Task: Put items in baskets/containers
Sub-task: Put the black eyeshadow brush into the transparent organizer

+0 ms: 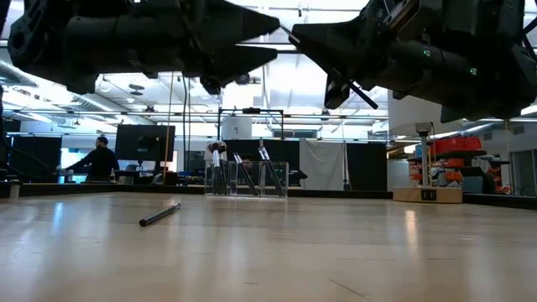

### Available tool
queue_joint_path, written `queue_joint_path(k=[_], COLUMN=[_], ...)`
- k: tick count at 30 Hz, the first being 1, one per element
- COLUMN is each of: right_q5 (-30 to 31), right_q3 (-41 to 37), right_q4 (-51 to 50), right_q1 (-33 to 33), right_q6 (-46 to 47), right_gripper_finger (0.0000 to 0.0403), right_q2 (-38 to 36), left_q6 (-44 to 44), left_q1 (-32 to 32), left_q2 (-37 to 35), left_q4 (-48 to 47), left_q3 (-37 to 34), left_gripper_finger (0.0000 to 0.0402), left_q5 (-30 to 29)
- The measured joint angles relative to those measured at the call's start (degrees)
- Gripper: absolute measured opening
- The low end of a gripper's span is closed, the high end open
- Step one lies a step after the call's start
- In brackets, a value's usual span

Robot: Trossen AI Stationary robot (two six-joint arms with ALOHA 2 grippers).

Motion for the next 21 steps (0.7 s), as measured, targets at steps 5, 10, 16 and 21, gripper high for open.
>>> queue_joint_path(k=[5,10,16,21], right_q5=[-0.30,-1.09,-1.29,-1.27], right_q3=[-0.01,-0.02,0.00,-0.01], right_q4=[0.02,0.04,0.07,0.04], right_q1=[-0.02,0.00,0.00,0.00], right_q6=[0.18,0.21,0.71,0.80], right_gripper_finger=[0.0008,0.0008,0.0008,0.0009], right_q2=[0.00,-0.02,-0.02,-0.02], left_q6=[-0.21,-0.36,0.33,0.01], left_q1=[0.86,1.66,1.75,1.75], left_q2=[-0.02,-0.02,-0.02,-0.02], left_q4=[0.70,0.56,0.52,0.03], left_q3=[0.15,1.07,1.84,1.83], left_gripper_finger=[0.0257,0.0211,0.0165,0.0129], left_q5=[1.98,2.30,3.64,5.01])
